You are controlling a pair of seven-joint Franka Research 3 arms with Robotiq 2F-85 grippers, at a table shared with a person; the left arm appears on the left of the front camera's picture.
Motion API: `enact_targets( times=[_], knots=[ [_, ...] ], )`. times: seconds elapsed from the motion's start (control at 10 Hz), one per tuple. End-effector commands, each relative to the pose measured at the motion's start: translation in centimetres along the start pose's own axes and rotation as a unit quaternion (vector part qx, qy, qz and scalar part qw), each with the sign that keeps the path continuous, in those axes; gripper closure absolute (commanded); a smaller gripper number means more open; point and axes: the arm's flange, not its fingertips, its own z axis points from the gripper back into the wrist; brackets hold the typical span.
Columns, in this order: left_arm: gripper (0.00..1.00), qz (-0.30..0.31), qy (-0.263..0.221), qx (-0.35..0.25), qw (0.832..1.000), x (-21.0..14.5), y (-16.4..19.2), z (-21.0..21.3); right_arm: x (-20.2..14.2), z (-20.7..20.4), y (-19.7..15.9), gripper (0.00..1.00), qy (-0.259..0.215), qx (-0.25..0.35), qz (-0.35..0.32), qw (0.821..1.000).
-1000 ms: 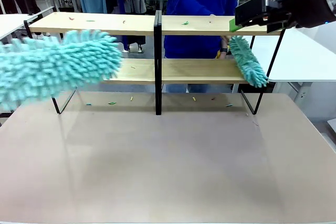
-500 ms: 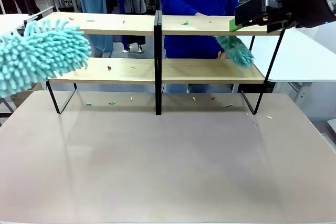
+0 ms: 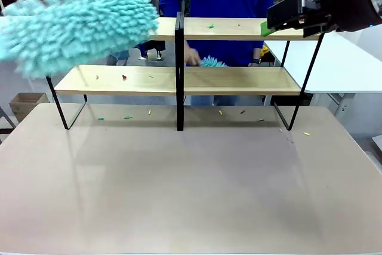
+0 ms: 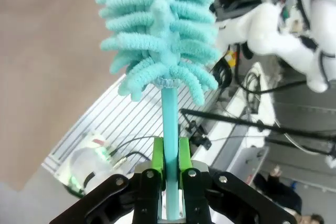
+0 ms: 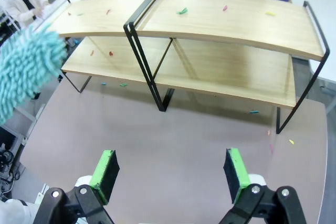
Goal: Clean the shelves.
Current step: Clean a randomly selected level of the Shelf with the Duster.
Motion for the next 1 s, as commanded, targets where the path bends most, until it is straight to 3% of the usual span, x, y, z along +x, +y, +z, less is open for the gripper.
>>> enact_targets(
  times=[0.0,0.1,0.2,0.3,0.5,0.6,0.7,0.9],
  knots=[
    [0.88,0.054,-0.015,0.045,0.997,6.0,-4.1,0.4,0.0,0.0,0.0,0.00,-0.001,-0.001,-0.001,1.000],
    [0.88,0.077,-0.041,0.051,0.995,8.7,-5.5,0.3,0.0,0.0,0.0,0.00,-0.001,-0.001,-0.001,1.000],
    [0.88,0.097,-0.035,0.034,0.994,10.0,-6.0,0.2,0.0,0.0,0.0,0.00,-0.001,-0.001,-0.001,1.000],
    [0.88,0.043,-0.019,0.035,0.998,6.6,-4.7,-1.0,0.0,0.0,0.0,0.00,-0.001,-0.001,-0.001,1.000],
    [0.88,0.043,-0.019,0.035,0.998,6.6,-4.7,-1.0,0.0,0.0,0.0,0.00,-0.001,-0.001,-0.001,1.000],
    [0.88,0.065,-0.022,0.039,0.997,9.1,-5.6,-1.0,0.0,0.0,0.0,0.00,-0.001,-0.001,-0.001,1.000],
    [0.88,0.128,-0.030,0.056,0.990,10.5,-6.3,-1.2,0.0,0.0,0.0,0.00,-0.001,-0.001,-0.001,1.000],
    [0.88,0.160,-0.007,0.063,0.985,16.3,-8.4,-2.8,0.0,0.0,0.0,0.00,-0.001,-0.001,-0.001,1.000]
  ],
)
